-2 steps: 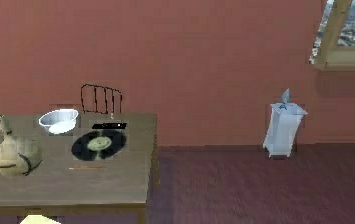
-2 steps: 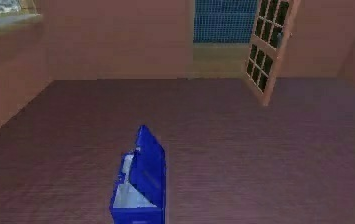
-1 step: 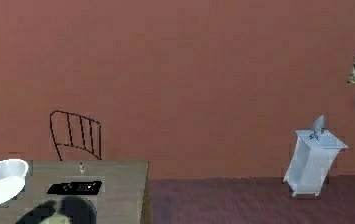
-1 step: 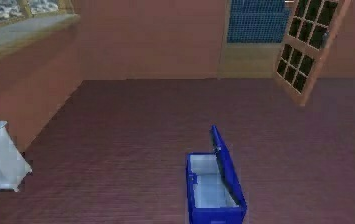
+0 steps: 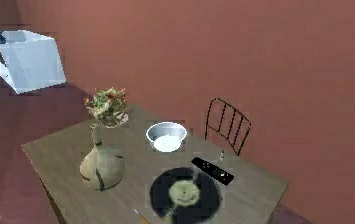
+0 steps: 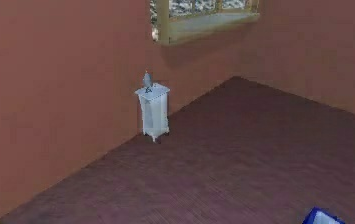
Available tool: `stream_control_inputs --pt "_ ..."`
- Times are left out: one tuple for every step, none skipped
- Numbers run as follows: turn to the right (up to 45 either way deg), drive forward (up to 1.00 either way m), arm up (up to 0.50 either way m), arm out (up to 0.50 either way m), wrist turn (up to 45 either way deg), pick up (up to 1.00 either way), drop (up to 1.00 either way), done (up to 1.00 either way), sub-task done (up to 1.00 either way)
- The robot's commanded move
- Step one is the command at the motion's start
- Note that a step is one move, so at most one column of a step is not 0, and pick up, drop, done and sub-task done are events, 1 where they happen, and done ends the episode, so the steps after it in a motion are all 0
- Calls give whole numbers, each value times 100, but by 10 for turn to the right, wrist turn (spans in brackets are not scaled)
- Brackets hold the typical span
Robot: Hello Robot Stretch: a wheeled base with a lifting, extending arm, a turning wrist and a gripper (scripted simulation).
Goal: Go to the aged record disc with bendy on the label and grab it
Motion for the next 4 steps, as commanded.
stream_control_inputs --pt "-450 0 0 0 0 0 0 0 0" --pt "-360 0 0 0 0 0 0 0 0" --pt "0 0 50 0 0 0 0 0 0" --pt "0 0 34 0 0 0 0 0 0"
